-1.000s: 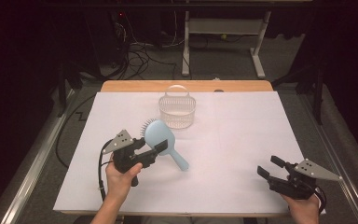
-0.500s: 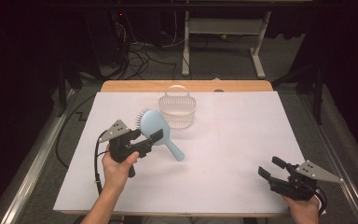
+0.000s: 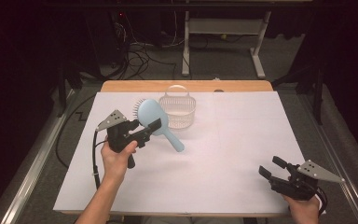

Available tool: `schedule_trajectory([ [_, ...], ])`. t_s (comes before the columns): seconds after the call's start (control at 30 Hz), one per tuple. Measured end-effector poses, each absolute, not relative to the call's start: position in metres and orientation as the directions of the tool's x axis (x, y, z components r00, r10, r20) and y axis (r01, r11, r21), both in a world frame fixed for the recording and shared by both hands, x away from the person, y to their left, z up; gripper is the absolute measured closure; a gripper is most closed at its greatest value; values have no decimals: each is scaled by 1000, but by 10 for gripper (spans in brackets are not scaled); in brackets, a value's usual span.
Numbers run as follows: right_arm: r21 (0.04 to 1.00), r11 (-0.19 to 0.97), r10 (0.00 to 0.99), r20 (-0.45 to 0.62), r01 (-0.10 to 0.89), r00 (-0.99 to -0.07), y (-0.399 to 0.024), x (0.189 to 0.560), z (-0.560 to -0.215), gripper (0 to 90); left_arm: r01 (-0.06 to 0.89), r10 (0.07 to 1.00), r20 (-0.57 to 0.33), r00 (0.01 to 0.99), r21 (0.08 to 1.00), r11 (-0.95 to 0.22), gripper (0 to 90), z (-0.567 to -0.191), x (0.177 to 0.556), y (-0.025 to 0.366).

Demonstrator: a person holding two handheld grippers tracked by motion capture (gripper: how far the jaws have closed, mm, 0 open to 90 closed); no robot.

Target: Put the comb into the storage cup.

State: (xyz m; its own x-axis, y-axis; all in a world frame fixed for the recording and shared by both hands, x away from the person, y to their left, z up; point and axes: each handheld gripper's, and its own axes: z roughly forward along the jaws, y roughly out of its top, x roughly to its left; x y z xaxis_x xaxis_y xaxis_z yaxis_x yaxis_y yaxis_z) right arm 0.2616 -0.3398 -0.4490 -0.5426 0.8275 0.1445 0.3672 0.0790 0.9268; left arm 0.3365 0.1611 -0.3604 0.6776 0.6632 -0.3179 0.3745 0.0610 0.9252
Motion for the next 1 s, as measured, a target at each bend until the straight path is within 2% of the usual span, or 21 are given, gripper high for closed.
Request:
schedule_trajectory([
  [1.0, 924, 81, 821, 150, 373, -551, -338, 262, -449, 285, 363, 708, -266, 655, 932, 14, 518, -337, 363, 152],
])
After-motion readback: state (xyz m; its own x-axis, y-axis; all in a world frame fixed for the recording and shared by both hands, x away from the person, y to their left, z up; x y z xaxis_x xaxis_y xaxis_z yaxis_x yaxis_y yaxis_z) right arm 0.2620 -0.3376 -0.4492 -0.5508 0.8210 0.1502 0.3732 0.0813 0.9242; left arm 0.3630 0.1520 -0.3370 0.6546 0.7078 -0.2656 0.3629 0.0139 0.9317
